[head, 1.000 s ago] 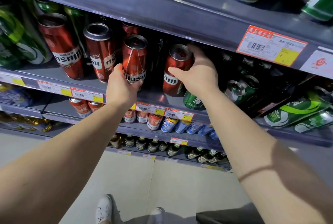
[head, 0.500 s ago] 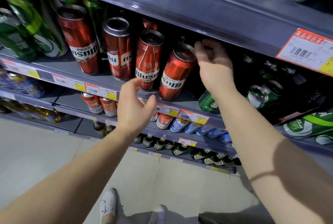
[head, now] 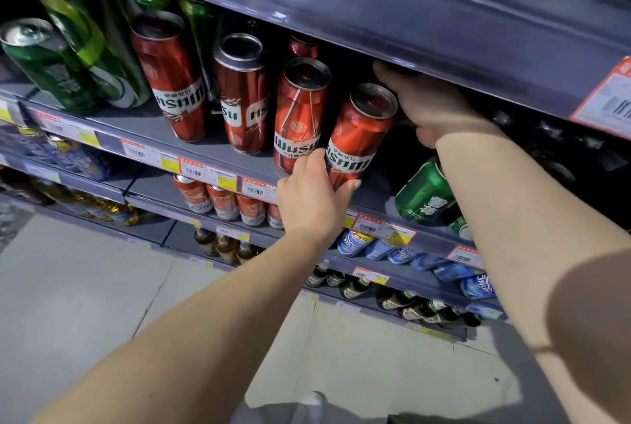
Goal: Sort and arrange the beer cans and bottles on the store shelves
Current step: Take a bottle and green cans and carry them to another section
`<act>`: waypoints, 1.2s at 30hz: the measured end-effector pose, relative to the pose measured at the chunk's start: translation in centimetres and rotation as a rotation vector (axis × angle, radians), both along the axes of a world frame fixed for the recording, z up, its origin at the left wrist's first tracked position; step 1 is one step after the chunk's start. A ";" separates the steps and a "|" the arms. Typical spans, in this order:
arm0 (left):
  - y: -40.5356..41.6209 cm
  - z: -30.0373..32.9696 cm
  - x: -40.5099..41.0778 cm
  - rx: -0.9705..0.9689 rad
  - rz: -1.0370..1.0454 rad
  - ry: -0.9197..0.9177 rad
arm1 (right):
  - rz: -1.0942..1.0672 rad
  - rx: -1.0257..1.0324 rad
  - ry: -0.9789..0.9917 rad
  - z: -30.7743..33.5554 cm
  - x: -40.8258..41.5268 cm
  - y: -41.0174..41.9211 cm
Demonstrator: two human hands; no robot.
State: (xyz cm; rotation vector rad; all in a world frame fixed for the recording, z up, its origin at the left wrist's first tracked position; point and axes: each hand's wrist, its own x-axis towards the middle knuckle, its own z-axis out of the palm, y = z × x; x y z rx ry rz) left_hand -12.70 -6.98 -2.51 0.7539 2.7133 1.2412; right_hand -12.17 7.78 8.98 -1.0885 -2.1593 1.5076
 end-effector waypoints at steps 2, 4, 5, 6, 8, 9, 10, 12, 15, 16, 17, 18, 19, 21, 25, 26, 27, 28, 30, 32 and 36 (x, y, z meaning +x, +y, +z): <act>0.2 -0.1 0.2 0.007 0.009 0.001 | -0.149 0.062 0.124 -0.6 1.6 -0.1; 0.5 0.0 0.2 0.028 0.049 -0.029 | -0.230 0.212 0.143 -0.8 3.2 -0.4; 0.8 0.0 0.3 0.036 0.072 -0.054 | -0.269 0.288 0.148 -0.7 4.0 -0.5; 1.1 0.1 0.4 0.040 0.094 -0.080 | -0.298 0.345 0.181 -0.6 4.8 -0.7; 1.8 0.3 0.6 0.038 0.137 -0.136 | -0.316 0.388 0.285 -0.3 6.3 -1.1; 2.1 0.4 0.7 0.042 0.162 -0.171 | -0.316 0.392 0.321 -0.3 7.0 -1.3; 2.4 0.5 0.7 0.050 0.187 -0.207 | -0.323 0.394 0.336 -0.5 7.7 -1.6; 2.7 0.7 0.3 0.064 0.221 -0.267 | -0.372 0.393 0.331 -0.6 9.1 -2.3; 2.8 1.0 -0.4 0.057 0.220 -0.318 | -0.430 0.357 0.347 -0.8 10.4 -2.7; 2.7 1.2 -0.6 0.051 0.215 -0.324 | -0.434 0.332 0.356 -0.7 10.7 -2.7; 2.7 1.3 -0.8 0.041 0.209 -0.321 | -0.434 0.302 0.367 -0.8 10.9 -2.7; 2.7 1.4 -0.9 0.023 0.200 -0.310 | -0.427 0.277 0.376 -0.9 11.2 -2.8; 2.7 1.5 -1.0 0.001 0.189 -0.292 | -0.419 0.267 0.379 -1.1 11.3 -3.0; 2.5 1.5 -1.1 -0.038 0.163 -0.250 | -0.404 0.284 0.364 -1.4 11.6 -3.4; 1.7 1.1 -0.9 -0.088 0.149 -0.188 | -0.393 0.300 0.354 -1.5 12.1 -4.7; 1.6 1.0 -0.9 -0.094 0.150 -0.175 | -0.389 0.294 0.365 -1.5 12.2 -5.0; 1.6 1.0 -0.9 -0.097 0.149 -0.167 | -0.381 0.283 0.381 -1.6 12.4 -5.3; 1.6 1.0 -0.9 -0.099 0.143 -0.162 | -0.374 0.265 0.398 -1.7 12.6 -5.7; 1.6 1.0 -1.0 -0.100 0.128 -0.163 | -0.366 0.235 0.416 -2.1 12.9 -6.6; 1.4 1.0 -1.2 -0.106 0.114 -0.176 | -0.356 0.211 0.429 -2.5 13.3 -7.6; -0.1 0.6 -0.9 0.007 0.059 -0.212 | -0.355 0.184 0.464 -2.5 14.1 -8.8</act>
